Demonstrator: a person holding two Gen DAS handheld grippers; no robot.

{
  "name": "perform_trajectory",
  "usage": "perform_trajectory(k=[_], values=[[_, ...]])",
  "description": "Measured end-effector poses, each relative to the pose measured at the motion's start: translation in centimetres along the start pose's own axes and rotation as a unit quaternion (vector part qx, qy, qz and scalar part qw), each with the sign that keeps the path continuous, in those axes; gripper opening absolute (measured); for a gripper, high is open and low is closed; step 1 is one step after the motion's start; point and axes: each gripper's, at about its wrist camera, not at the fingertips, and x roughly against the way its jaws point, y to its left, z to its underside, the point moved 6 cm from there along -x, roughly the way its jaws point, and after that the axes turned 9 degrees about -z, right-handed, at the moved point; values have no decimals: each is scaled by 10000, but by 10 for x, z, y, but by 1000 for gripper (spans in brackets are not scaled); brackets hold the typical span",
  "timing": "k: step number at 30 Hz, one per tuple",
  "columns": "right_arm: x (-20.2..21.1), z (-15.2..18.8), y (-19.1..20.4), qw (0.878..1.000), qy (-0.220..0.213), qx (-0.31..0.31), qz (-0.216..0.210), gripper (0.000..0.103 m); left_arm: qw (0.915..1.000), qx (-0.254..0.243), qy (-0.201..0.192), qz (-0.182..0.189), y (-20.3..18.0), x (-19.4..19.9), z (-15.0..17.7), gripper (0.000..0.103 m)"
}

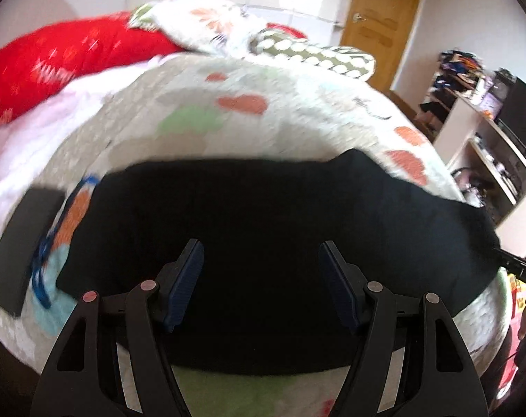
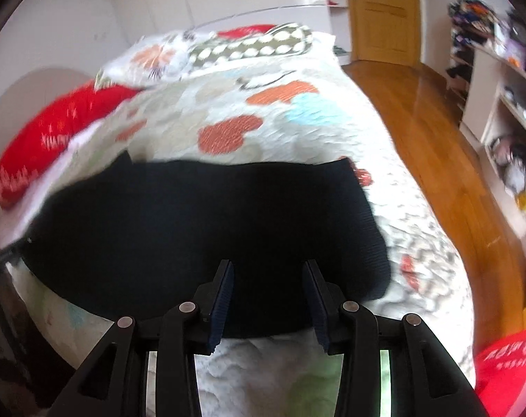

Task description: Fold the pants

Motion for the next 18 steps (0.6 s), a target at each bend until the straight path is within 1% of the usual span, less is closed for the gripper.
perform_trajectory(k=[2,4,5,7,8,9,12,14,18], values=[[10,2,-6,10000,-14,-50,55,40,9996,-177,-50,212,-21,3,-8,69],[18,5,-8,9999,-39,-128,-73,40,9983,-426,-57,390,-43,4,-14,69],[21,6,-10,9998,-59,-164,-46,42,9974,-552,-44,468,-53,3,-16,69],[28,10,-18,9991,-66,-120,391,47,9948,-808,-59,614,-78,3,-19,69],[31,12,-23,9983,-39,-91,569,47,9935,-911,-69,682,-89,2,-20,69],[34,13,-27,9982,-37,-135,586,47,9922,-994,-65,754,-98,2,-20,69],[39,16,-36,9984,-79,-390,396,47,9891,-1152,-47,920,-124,-2,-25,69],[38,17,-39,9983,-70,-519,263,47,9861,-1253,35,1092,-145,-7,-27,69],[26,20,-43,9950,-36,-971,-225,52,9784,-1485,149,1428,-181,-12,-29,69]])
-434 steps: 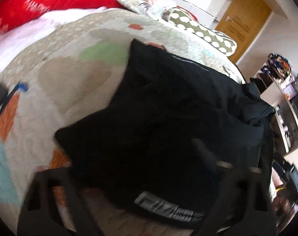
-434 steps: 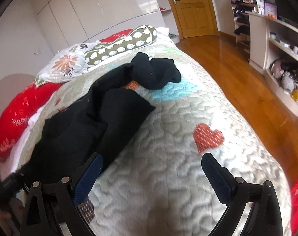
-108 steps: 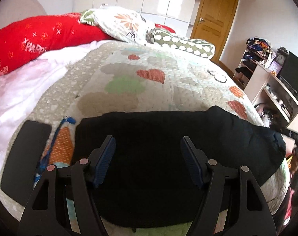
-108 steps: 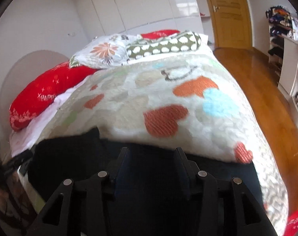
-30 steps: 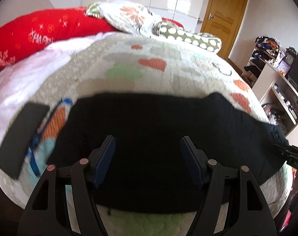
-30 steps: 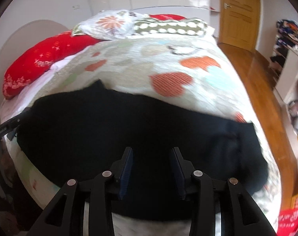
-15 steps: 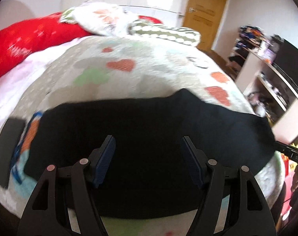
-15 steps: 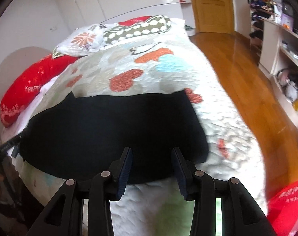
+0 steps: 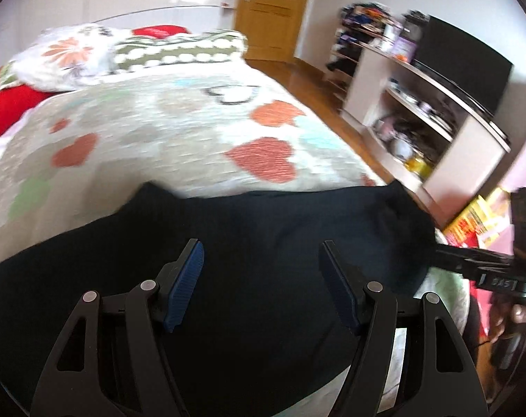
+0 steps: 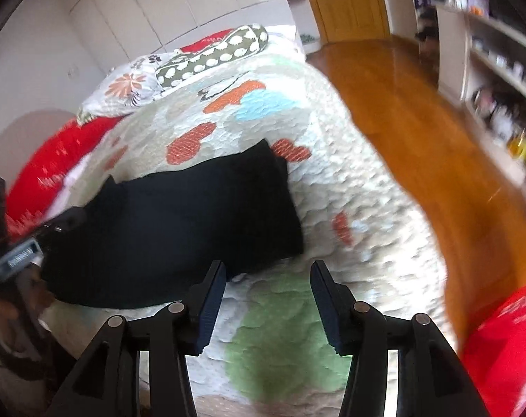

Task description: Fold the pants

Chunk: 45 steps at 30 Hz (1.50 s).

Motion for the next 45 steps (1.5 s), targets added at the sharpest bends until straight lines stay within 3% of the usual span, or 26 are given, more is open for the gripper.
perform_trajectory(k=[5,18,26,33,34,36,38,40,45], values=[[-5,-4,-3,9997,-104,-212,-95,57,9982,-313,175,477,-36,-21,-13,69],[-21,-5,0,9998,-111,133,137,64,9892,-1062,402,928,-94,-73,-42,69],[-31,-9,-1,9994,-336,102,35,76,9753,-1800,681,1084,-123,-110,-48,69],[-36,-9,-3,9962,-872,42,21,77,9623,-2271,733,1304,-143,-125,-47,69],[-37,-10,-4,9961,-878,49,14,75,9613,-2290,744,1341,-143,-127,-48,69],[-39,-13,-3,9959,-896,81,17,61,9604,-2250,809,1432,-142,-130,-48,68],[-41,-18,-2,9956,-920,53,-175,38,9591,-2212,790,1578,-143,-129,-47,58],[-43,-21,1,9955,-860,71,-391,25,9584,-2184,748,1678,-145,-126,-46,41],[-27,-41,33,9920,-1058,429,-531,20,9658,-1846,520,1743,-130,-98,-61,37]])
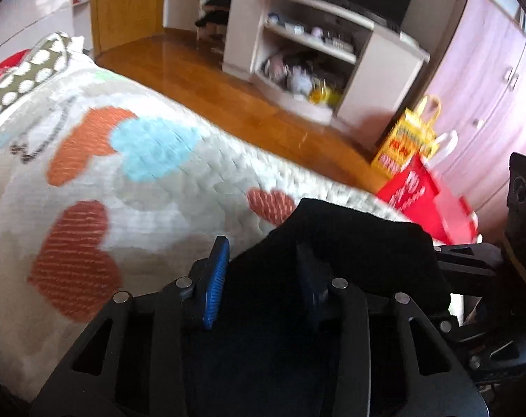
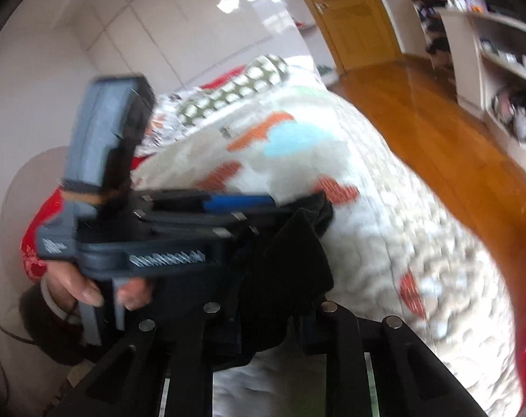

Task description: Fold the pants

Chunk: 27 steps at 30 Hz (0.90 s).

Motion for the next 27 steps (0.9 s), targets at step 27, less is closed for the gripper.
perform_trajectory(k=[27], values=[[-78,20,97,9897,1049,864,-451,51,9574,2714,-339,-931,109,147,159,62]])
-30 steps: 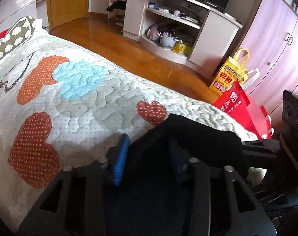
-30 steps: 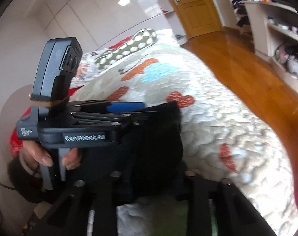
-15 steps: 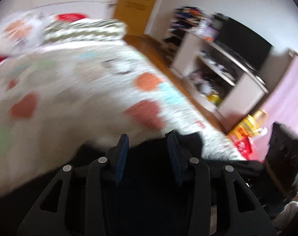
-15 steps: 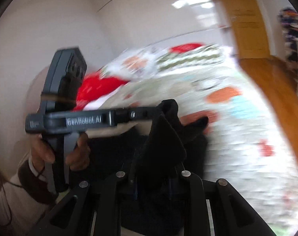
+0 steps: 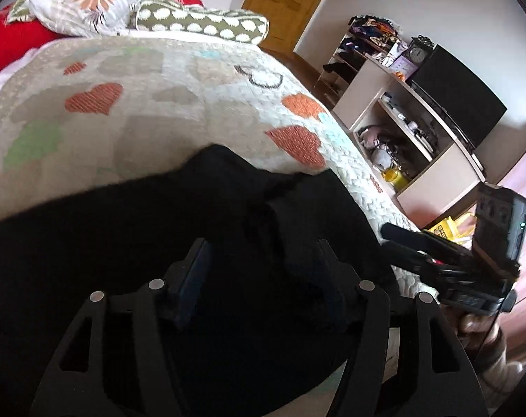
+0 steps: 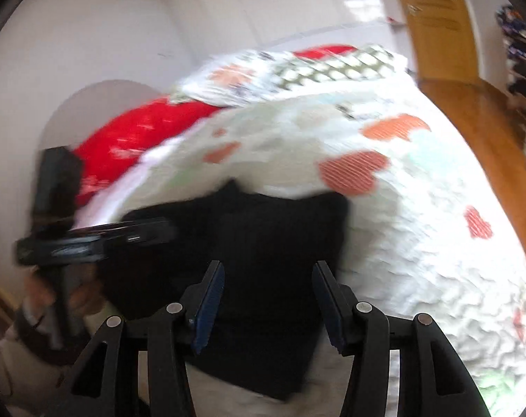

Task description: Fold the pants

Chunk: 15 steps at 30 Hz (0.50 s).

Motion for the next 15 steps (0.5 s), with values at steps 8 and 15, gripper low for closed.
perform_trajectory(k=[8,15], values=[[-18,19,-15,9992,236,-109,313,51,9996,30,278,32,-37,-26,16,69],[17,13,-9,9994,-28,-151,297,51,9991,253,347,66,-30,-22,13,6]])
